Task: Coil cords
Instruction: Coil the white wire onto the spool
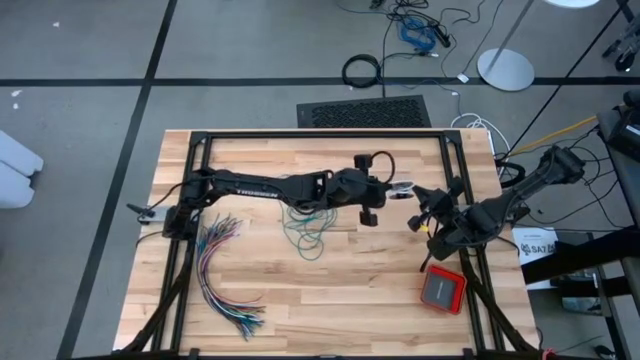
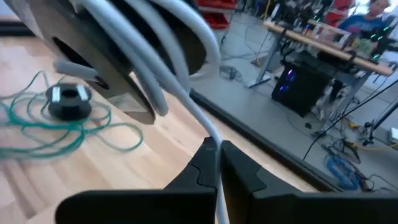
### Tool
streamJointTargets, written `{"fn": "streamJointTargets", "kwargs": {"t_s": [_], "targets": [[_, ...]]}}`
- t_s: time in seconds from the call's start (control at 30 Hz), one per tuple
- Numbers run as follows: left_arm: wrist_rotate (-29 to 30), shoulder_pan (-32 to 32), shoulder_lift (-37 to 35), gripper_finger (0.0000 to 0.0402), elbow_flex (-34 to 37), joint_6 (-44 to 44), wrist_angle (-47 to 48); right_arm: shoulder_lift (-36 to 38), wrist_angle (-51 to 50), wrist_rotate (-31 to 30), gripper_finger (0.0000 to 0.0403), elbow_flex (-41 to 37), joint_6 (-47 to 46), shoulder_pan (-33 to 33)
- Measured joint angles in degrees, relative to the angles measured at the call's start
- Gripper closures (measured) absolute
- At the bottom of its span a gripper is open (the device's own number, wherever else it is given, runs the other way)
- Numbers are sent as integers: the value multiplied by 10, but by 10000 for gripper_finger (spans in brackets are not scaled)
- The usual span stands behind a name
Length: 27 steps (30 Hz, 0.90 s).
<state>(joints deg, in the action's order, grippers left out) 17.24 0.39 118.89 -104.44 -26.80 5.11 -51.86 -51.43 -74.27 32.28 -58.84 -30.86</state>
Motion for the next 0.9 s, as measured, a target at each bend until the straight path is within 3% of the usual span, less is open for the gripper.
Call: {"fn": "streamJointTargets", "kwargs": {"t_s": [0.33,0.9], "targets": [[-9,5,9,401,0,26,-60,-3,132,-28,403,-9,125,-1],[-16,12,41,401,-1,55,-142,-37,172,-39,363,-9,127,-1]]}}
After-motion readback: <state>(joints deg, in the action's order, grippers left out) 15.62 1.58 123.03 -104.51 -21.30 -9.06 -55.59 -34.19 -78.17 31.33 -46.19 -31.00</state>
